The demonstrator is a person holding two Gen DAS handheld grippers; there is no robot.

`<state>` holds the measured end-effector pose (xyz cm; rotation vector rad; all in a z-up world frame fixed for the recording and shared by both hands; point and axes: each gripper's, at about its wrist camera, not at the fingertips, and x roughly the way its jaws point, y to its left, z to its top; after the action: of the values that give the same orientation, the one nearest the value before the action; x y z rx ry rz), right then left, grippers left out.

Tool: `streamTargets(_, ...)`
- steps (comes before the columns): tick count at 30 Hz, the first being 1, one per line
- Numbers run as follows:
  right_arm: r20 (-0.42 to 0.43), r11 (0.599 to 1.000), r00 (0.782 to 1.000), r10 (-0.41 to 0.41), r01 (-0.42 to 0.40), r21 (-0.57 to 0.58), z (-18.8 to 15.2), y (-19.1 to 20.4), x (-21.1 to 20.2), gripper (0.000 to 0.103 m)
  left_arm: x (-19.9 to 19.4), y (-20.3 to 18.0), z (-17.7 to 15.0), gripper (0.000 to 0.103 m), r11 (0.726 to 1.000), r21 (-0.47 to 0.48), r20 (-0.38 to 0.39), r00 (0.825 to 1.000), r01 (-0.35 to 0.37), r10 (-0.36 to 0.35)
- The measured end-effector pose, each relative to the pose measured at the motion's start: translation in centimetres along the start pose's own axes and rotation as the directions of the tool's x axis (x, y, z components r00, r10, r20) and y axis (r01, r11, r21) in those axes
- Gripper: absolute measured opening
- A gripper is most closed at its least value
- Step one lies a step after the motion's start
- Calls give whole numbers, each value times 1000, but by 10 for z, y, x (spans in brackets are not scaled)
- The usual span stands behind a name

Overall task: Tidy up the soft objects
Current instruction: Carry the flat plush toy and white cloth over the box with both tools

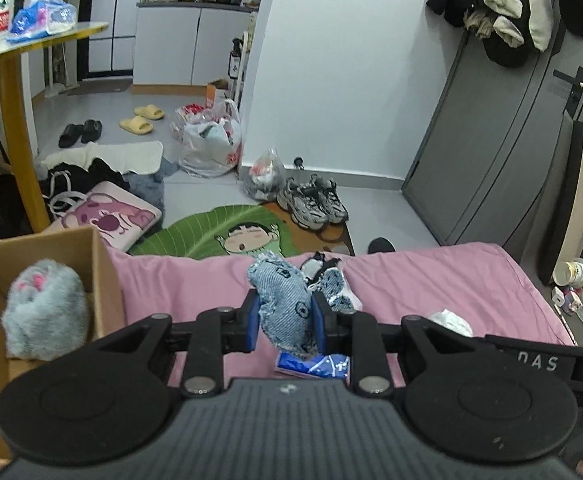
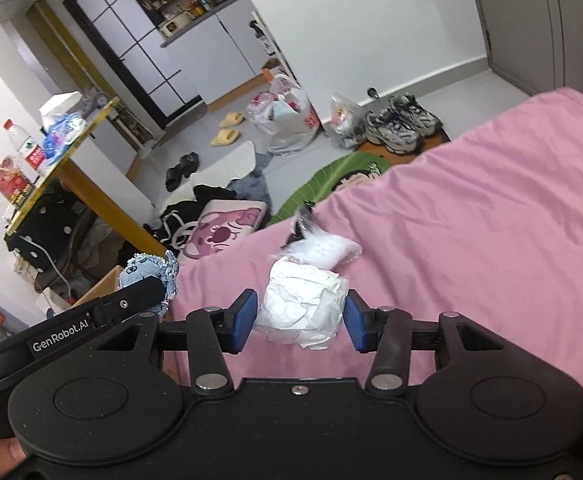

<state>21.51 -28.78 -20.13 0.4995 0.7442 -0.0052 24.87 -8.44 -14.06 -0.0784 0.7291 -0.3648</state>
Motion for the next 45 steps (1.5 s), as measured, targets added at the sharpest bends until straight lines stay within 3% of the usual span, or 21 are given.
streamTargets(19, 16, 991, 996, 87, -85, -100, 5, 36, -10, 50, -38, 36, -1, 25, 996, -50, 66, 995, -73, 76)
streamTargets(32, -7, 986, 992, 125, -125, -114, -2, 57, 3, 50, -43, 74, -2, 25, 987, -95, 53, 989, -132, 137)
streamTargets(45, -35, 971, 982, 186, -189, -149, -2, 86, 17, 50, -39, 122, 1, 25, 959, -102, 6, 964, -264, 266)
